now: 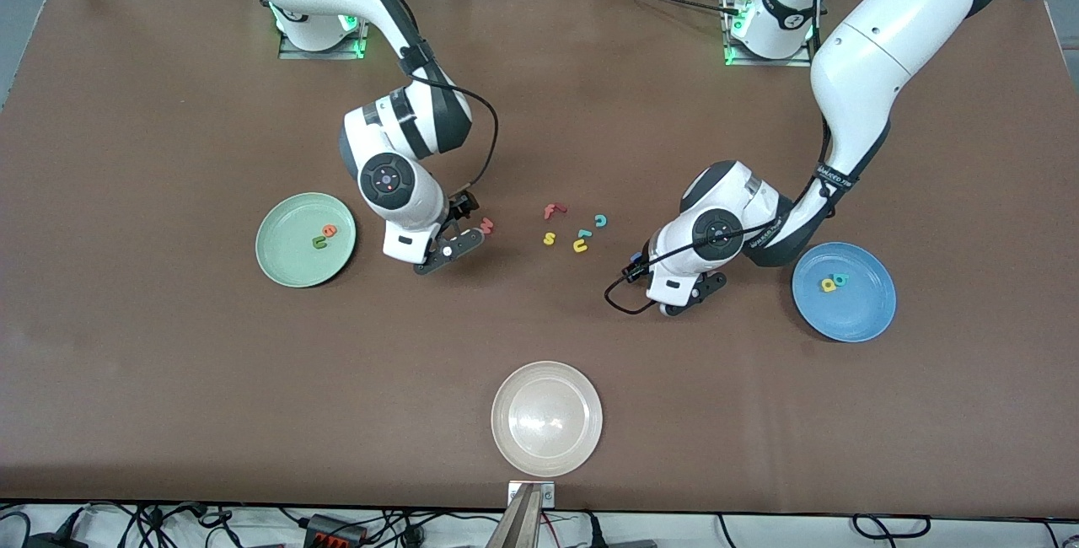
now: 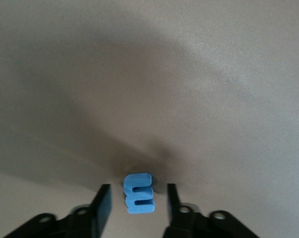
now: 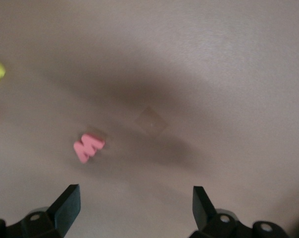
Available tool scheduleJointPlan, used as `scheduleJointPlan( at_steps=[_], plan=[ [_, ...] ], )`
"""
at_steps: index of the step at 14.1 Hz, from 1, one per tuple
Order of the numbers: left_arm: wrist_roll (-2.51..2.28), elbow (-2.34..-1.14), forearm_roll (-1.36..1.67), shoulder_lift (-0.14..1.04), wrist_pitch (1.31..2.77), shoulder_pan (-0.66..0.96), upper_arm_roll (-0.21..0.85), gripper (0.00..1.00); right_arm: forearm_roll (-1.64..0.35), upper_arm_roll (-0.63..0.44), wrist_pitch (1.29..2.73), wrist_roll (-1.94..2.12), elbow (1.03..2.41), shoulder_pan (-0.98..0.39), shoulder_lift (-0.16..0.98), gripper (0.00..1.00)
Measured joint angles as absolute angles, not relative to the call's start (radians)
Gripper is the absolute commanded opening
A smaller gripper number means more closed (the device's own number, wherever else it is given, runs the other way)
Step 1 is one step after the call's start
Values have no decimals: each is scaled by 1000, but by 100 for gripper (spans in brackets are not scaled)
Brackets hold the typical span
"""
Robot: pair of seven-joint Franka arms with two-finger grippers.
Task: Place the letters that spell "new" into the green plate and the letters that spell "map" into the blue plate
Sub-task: 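Reach the pink m with the right gripper while the left gripper reaches the blue m, then grasp the pink m with the right gripper while the left gripper carries the blue m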
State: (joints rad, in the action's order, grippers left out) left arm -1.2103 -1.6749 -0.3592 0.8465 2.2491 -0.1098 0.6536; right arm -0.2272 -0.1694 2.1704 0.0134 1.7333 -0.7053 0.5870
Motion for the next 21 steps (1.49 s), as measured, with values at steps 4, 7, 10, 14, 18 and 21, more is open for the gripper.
scheduleJointPlan(
  at_steps=[4, 7, 10, 14, 18, 21],
  plan=[
    [-1210, -1675, -361, 862, 2272, -108, 652, 16, -232, -172, 2183, -331, 1726, -709, 592, 100],
    [-1210, -1675, -377, 862, 2271, -104, 652, 11, -232, -170, 2219, -570, 1725, -746, 605, 100],
    [-1186, -1663, -464, 854, 2192, -99, 658, 12, -232, -169, 2282, -687, 1705, -800, 656, 99],
    [-975, -1589, -490, 806, 1972, -118, 655, 12, -232, -170, 2296, -703, 1682, -825, 706, 77],
    [-594, -1561, -491, 747, 1889, -224, 650, 12, -232, -170, 2294, -713, 1682, -828, 710, 72],
    [-313, -1562, -535, 739, 1886, -326, 640, 12, -232, -170, 2292, -744, 1682, -829, 715, 71]
  ],
)
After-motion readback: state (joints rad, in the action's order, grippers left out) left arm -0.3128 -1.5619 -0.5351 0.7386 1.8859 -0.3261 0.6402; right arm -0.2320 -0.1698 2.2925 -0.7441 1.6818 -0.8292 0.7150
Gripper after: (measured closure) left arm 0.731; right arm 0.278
